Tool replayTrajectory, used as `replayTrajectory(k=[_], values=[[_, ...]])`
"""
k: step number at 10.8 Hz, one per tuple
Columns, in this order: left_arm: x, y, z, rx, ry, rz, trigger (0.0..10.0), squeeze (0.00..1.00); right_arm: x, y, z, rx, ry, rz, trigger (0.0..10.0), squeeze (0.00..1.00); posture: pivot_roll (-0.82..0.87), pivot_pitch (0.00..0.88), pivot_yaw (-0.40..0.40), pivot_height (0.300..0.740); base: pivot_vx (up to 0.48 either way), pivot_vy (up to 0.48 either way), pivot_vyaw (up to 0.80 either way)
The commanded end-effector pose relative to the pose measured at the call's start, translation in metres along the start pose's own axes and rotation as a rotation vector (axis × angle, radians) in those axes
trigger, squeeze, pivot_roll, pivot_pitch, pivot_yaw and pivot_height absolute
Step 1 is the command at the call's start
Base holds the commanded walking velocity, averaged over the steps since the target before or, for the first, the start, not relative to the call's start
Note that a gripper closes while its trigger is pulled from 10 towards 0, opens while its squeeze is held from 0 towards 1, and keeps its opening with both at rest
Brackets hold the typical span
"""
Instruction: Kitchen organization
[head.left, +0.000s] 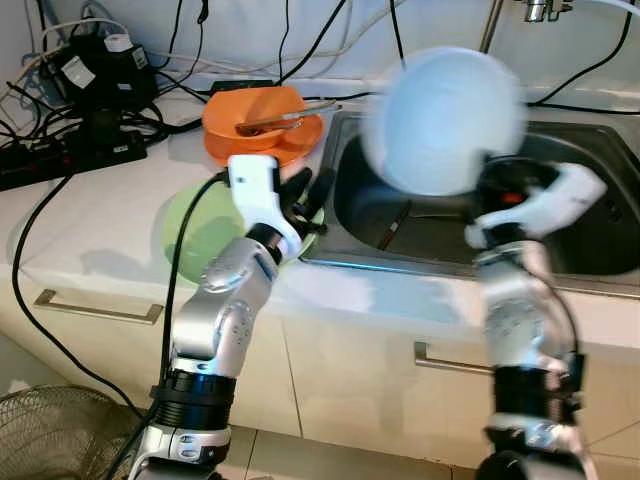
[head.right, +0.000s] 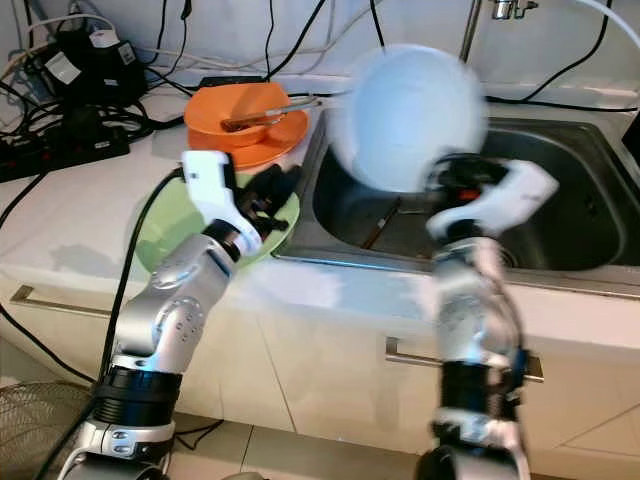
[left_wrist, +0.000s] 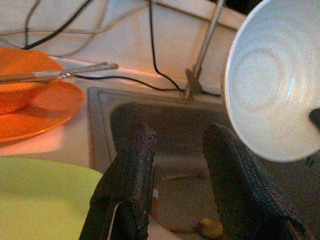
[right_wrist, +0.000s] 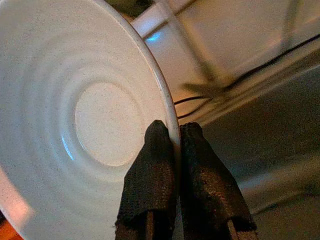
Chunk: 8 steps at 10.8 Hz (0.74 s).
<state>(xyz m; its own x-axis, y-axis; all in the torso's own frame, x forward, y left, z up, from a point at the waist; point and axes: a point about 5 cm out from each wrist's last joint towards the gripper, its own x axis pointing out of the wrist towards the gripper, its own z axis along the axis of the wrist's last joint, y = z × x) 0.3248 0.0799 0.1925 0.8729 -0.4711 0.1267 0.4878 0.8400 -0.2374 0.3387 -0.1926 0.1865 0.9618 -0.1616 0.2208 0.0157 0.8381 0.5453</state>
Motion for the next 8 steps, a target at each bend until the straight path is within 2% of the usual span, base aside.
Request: replayTrajectory(k=[1,2,3,5,6,7,8], values=[[-0.001,-0.003,-0.002,0.026,0.021,-0.024,10.0,0.00,0.005,0.004,0.009,-0.006,-0.049,-0.003,0.0,0.00,0.04,0.000,0.060,0.740,0.000,0.000,0.00],[-0.002,-0.009,-0.011,0.086,0.071,-0.073,10.0,0.00,0.009,-0.004,0.014,-0.141,-0.067,-0.052,10.0,0.00,0.04,0.000,0.060,0.740,0.000,0.000,0.00],[-0.003,-0.015,-0.019,0.131,0.110,-0.124,10.0,0.00,0.012,-0.008,0.016,-0.178,-0.072,-0.072,10.0,0.00,0.04,0.000,0.060,0.740,0.000,0.000,0.00],[-0.004,-0.023,-0.035,0.179,0.169,-0.188,10.0,0.00,0.016,-0.014,0.014,-0.318,-0.065,-0.090,10.0,0.00,0.04,0.000,0.062,0.740,0.000,0.000,0.00],[-0.005,-0.024,-0.040,0.200,0.190,-0.204,10.0,0.00,0.018,-0.017,0.009,-0.458,-0.053,-0.086,10.0,0.00,0.03,0.000,0.067,0.740,0.000,0.000,0.00],[-0.006,-0.025,-0.044,0.204,0.201,-0.220,10.0,0.00,0.020,-0.015,0.004,-0.528,-0.043,-0.051,10.0,0.00,0.03,0.000,0.067,0.740,0.000,0.000,0.00],[-0.007,-0.025,-0.047,0.218,0.215,-0.235,10.0,0.00,0.022,-0.013,-0.002,-0.552,-0.034,-0.028,10.0,0.00,0.04,0.000,0.066,0.740,0.000,0.000,0.00]])
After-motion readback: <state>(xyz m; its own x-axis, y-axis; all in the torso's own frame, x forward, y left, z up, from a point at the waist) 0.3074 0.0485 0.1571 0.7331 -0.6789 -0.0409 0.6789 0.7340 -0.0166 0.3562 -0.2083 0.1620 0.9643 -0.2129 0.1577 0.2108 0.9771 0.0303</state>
